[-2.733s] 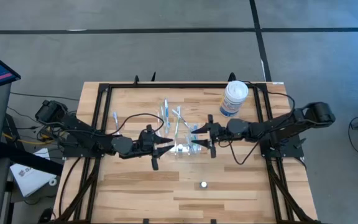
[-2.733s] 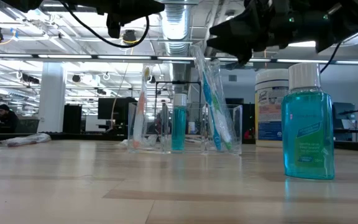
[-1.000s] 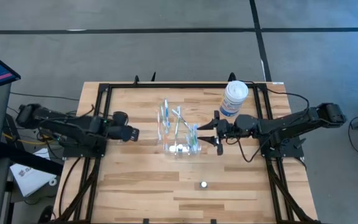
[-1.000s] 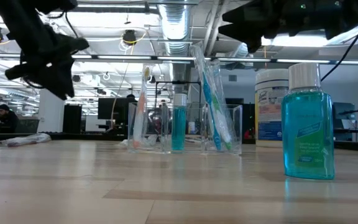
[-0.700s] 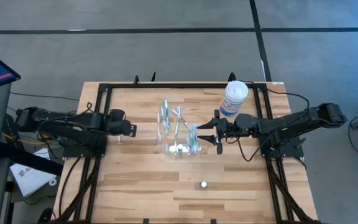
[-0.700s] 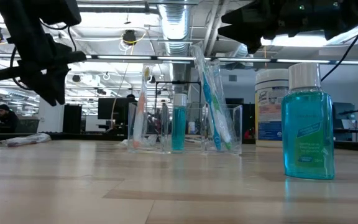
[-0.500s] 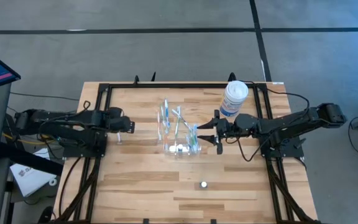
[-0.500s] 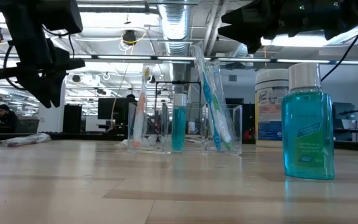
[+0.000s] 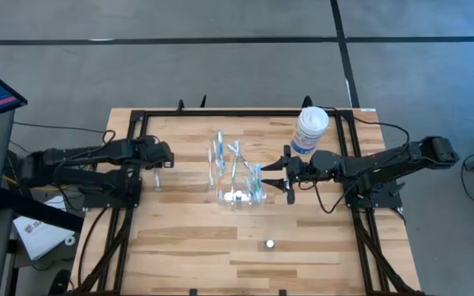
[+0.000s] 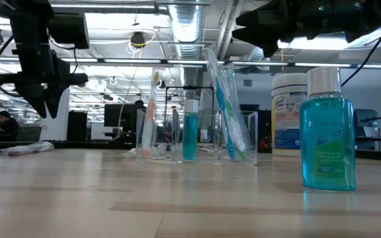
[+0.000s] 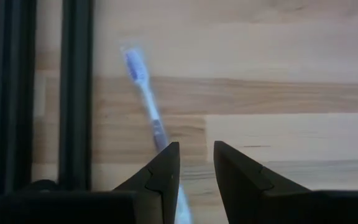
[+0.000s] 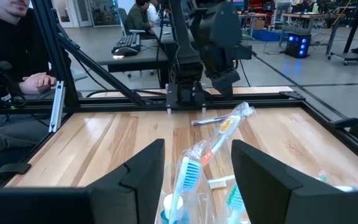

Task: Pick & Place toothbrushing station
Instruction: Put the left purple toothbrush into the transparent organizer

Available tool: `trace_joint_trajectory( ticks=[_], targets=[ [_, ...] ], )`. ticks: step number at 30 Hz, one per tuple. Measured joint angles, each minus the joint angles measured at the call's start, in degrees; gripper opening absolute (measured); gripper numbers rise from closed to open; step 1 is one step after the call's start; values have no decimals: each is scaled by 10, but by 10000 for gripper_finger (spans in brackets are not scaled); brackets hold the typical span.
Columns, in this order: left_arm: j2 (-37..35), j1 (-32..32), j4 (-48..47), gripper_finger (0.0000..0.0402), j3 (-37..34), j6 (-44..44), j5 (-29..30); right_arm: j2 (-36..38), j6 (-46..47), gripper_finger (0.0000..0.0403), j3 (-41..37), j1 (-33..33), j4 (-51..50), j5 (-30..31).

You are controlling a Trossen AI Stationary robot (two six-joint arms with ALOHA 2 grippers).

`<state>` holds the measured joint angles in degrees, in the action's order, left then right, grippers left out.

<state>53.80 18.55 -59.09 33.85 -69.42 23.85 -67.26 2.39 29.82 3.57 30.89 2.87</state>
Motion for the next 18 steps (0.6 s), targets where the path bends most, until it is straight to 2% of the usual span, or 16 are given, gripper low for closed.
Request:
trace_joint_trajectory(
  ticks=[7, 13, 18],
  targets=[
    [-1, 56, 17, 137, -48, 26, -29, 0, -7, 177, 0, 0, -5, 0],
    [-1, 72, 41, 180, -65, 29, -39, 0, -9, 177, 0, 0, -5, 0],
    [-1, 79, 72, 197, -92, 27, -50, 0, -9, 177, 0, 0, -5, 0]
  ],
)
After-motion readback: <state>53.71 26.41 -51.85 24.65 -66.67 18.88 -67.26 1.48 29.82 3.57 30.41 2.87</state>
